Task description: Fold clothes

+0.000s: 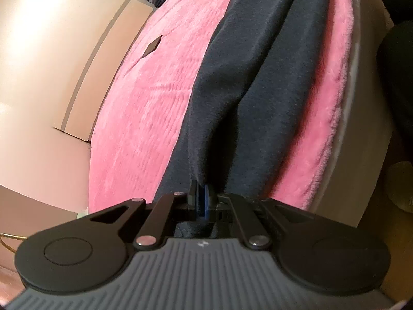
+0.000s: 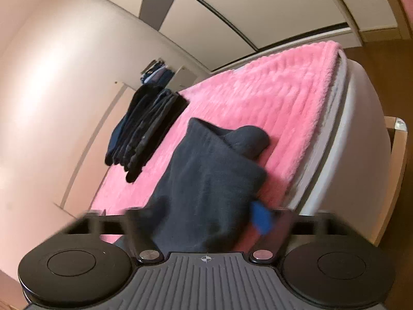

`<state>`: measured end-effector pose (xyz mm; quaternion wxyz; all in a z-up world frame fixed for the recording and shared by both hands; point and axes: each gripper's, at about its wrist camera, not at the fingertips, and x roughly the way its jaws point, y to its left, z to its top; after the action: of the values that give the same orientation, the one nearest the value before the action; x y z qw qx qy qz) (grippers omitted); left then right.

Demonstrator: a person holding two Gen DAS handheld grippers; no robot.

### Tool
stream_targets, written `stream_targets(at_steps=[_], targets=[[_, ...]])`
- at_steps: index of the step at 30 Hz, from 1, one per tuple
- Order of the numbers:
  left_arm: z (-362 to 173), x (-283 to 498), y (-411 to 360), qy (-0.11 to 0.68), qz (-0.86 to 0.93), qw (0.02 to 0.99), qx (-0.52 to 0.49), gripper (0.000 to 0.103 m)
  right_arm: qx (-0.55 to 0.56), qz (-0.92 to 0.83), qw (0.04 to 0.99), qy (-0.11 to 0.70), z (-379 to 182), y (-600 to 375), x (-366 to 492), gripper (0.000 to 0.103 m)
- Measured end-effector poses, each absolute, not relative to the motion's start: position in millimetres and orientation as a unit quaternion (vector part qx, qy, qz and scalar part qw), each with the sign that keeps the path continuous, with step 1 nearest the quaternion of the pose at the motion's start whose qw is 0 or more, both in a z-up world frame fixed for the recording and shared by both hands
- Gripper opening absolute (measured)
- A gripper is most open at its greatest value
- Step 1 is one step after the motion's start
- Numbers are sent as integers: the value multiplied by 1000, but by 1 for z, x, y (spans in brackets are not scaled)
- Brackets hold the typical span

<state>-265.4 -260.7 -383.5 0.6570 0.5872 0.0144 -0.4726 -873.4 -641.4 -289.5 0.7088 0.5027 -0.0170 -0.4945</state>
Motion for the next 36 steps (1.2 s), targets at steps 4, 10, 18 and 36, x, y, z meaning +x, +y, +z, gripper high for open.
stream_targets(at_steps=[4, 10, 18, 36], targets=[[-372, -269, -261, 18, -465, 671, 577, 2, 524, -482, 702, 9, -274, -654, -881, 5], [-340, -271, -271, -1, -447, 711, 543, 2, 465, -397, 791, 10, -197, -739, -852, 4], [-364, -303, -253, 18, -474, 658, 584, 2, 449, -443, 775, 38, -251, -746, -877, 3], [-362, -298, -245, 24, -478, 651, 590, 2, 508, -460, 728, 31, -288, -737, -916, 3]])
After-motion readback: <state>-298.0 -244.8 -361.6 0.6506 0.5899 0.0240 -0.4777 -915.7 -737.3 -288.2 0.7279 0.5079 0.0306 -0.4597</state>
